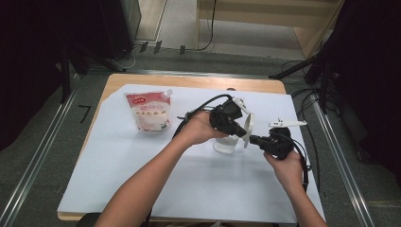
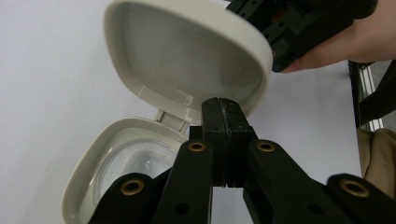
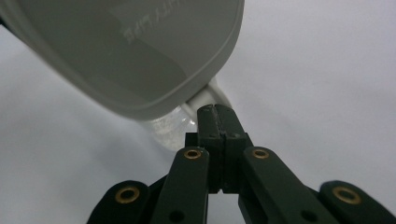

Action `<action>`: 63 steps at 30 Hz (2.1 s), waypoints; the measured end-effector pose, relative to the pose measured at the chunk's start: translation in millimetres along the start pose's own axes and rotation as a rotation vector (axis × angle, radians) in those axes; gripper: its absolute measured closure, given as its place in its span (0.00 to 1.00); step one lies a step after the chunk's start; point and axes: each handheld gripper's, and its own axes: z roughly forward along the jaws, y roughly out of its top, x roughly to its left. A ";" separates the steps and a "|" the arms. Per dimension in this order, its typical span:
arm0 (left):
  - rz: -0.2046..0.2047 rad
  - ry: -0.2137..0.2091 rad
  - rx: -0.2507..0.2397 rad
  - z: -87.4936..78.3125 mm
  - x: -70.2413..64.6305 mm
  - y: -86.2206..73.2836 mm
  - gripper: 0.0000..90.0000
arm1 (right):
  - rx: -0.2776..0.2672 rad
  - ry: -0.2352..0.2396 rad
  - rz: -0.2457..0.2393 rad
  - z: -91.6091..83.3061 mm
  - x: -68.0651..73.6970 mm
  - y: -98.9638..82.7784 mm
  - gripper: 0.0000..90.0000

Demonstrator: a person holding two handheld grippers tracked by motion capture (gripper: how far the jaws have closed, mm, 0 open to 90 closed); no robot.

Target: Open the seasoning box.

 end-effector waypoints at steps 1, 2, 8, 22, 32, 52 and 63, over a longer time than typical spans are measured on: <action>-0.003 0.000 -0.001 0.3 0.3 -0.2 1.00 | -0.001 0.003 0.001 0.0 0.8 -1.5 1.00; -0.009 0.000 0.002 -0.6 1.4 -0.5 1.00 | 0.002 0.005 0.000 -0.3 1.4 -2.9 1.00; -0.046 0.004 -0.032 -12.6 5.0 -6.4 0.94 | 0.007 0.028 0.014 -2.2 4.5 -9.8 1.00; -0.130 0.008 -0.110 -38.1 7.2 -45.1 0.75 | 0.040 0.028 0.005 14.4 7.3 -16.1 1.00; -0.187 0.018 -0.107 -46.6 9.4 -73.0 0.58 | 0.036 0.011 0.019 15.7 -1.7 -15.0 1.00; -0.293 0.074 -0.137 -73.1 12.5 -117.1 0.46 | 0.015 -0.019 0.037 14.7 -19.5 -6.2 1.00; -0.321 0.088 -0.143 -99.9 11.6 -143.3 0.44 | -0.007 0.050 -0.006 -5.6 -4.1 -9.7 0.73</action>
